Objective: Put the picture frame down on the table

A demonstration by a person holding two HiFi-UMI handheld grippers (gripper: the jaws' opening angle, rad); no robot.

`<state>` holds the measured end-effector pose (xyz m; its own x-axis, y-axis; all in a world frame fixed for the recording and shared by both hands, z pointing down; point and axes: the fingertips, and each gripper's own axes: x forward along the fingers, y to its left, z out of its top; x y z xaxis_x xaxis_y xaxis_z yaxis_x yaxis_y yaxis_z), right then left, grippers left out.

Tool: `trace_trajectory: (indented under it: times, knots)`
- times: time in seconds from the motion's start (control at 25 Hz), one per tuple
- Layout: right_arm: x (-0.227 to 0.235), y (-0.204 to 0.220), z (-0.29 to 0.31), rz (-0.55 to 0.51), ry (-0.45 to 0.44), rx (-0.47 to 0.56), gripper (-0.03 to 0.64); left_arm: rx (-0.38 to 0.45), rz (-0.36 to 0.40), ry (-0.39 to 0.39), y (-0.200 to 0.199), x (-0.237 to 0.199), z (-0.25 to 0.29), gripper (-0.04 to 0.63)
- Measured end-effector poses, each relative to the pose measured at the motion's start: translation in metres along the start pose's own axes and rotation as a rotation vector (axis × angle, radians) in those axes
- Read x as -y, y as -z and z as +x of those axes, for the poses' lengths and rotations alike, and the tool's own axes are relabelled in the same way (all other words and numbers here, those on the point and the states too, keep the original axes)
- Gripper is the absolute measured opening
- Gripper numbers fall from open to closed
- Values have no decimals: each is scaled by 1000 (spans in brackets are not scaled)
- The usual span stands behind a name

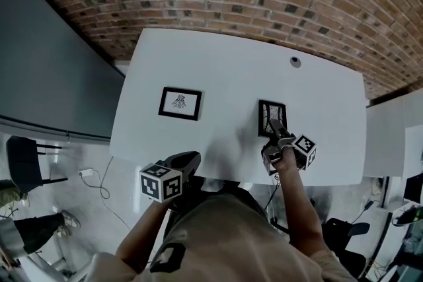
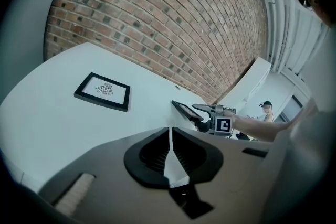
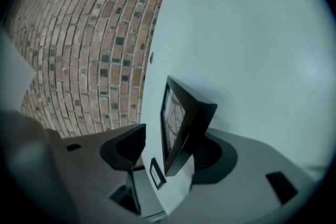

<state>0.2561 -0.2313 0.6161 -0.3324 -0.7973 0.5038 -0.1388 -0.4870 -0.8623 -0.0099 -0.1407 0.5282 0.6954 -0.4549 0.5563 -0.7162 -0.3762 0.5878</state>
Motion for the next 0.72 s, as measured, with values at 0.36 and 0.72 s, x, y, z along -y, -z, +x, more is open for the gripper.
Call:
trace_trajectory:
  times: [0.36, 0.72]
  knots:
    - [-7, 27, 1, -115, -35, -253, 268, 0, 3, 21, -2, 0, 3, 18]
    - [3, 40, -5, -272, 21, -355, 270, -7, 11, 26, 1, 1, 5, 18]
